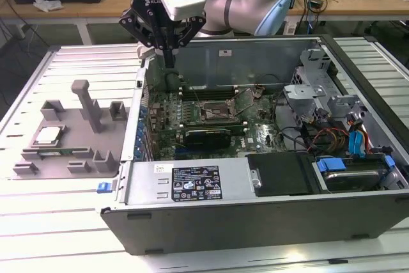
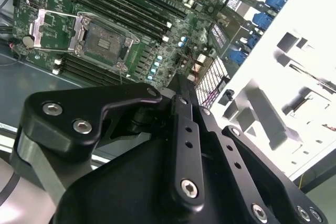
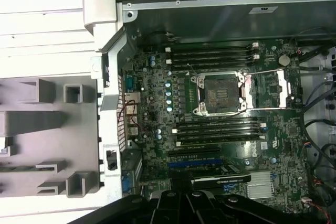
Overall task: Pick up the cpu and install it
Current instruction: 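Reach for the cpu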
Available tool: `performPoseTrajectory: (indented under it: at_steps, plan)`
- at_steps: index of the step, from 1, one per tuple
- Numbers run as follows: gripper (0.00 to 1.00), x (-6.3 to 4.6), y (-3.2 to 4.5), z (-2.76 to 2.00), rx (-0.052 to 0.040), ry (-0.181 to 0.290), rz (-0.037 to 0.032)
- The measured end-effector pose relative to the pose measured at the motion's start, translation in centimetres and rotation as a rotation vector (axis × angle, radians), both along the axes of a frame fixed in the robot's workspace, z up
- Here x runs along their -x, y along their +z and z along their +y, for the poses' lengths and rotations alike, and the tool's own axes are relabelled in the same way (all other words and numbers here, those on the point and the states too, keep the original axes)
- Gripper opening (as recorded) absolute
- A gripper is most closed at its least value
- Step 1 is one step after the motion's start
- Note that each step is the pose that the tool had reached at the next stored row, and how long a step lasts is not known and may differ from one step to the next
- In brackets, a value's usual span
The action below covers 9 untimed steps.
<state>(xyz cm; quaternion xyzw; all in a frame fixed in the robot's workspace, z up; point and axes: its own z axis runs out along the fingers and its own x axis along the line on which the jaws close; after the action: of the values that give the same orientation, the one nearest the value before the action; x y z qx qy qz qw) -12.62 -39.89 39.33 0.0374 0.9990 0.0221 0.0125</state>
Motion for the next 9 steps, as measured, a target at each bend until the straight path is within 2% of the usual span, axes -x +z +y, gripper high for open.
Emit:
performPoseTrajectory:
  at_steps: [9]
  plan:
    - [0.11, 2.3, -0.01, 0.00, -0.0001, 0.000, -0.0002]
